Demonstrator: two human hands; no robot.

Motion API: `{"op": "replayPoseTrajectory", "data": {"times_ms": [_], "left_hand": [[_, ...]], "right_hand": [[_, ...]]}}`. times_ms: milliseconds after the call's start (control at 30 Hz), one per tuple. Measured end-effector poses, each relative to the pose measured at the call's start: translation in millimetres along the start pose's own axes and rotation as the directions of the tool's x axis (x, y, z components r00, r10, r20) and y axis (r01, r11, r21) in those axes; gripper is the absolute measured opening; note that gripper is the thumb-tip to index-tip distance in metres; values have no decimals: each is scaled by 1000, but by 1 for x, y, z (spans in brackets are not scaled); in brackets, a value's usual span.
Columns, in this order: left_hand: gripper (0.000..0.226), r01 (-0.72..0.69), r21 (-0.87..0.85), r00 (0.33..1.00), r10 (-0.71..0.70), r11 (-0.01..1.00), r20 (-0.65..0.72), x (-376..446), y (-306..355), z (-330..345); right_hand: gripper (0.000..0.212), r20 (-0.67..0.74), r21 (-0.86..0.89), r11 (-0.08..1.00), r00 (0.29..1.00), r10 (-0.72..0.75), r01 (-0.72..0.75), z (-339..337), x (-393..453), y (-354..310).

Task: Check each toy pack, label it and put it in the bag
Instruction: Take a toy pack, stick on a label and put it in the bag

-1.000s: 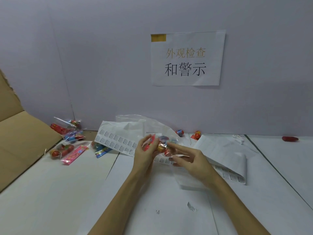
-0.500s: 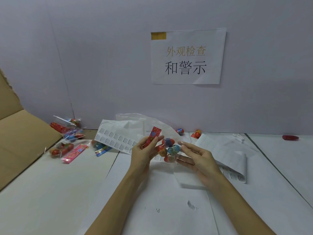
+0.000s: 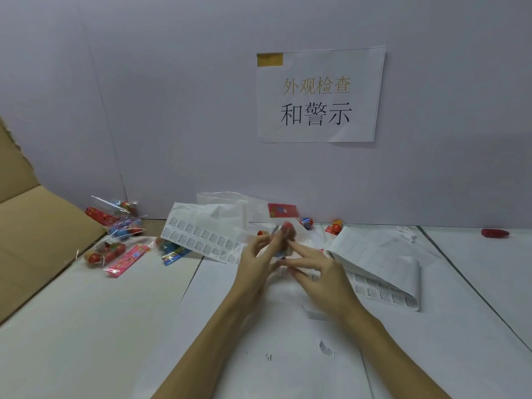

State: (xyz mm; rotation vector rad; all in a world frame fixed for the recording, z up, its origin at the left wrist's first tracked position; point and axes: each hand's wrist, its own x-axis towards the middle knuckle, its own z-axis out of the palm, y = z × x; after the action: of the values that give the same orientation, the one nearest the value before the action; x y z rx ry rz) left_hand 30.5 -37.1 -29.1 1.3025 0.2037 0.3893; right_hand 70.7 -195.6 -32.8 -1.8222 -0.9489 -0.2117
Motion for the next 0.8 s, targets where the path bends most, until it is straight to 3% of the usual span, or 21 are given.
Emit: {"op": "replayPoseTrajectory", "data": {"times_ms": [67, 333, 533, 633, 700, 800], "left_hand": [[38, 12, -84, 1000, -14, 996, -13, 3, 1, -6], [41, 48, -98, 998, -44, 994, 46, 0, 1, -4], [39, 31, -103, 997, -24, 994, 75, 0, 1, -5], [36, -6, -75, 999, 3, 997, -44, 5, 3, -11], [29, -26, 4, 986, 26, 1000, -162, 7, 4, -14], [24, -27, 117, 967, 55, 993, -248, 12, 3, -18]], "right_hand": [[34, 11, -84, 995, 999, -46, 47, 4, -1, 2], [26, -238, 61, 996, 968, 82, -69, -5, 1, -4], [32, -167, 60, 998, 986, 14, -4, -7, 5, 3], [41, -182, 186, 977, 974, 136, -102, -11, 8, 9], [37, -193, 66, 977, 958, 211, -202, -15, 8, 16], [39, -37, -256, 922, 956, 291, -290, -19, 4, 27]]}}
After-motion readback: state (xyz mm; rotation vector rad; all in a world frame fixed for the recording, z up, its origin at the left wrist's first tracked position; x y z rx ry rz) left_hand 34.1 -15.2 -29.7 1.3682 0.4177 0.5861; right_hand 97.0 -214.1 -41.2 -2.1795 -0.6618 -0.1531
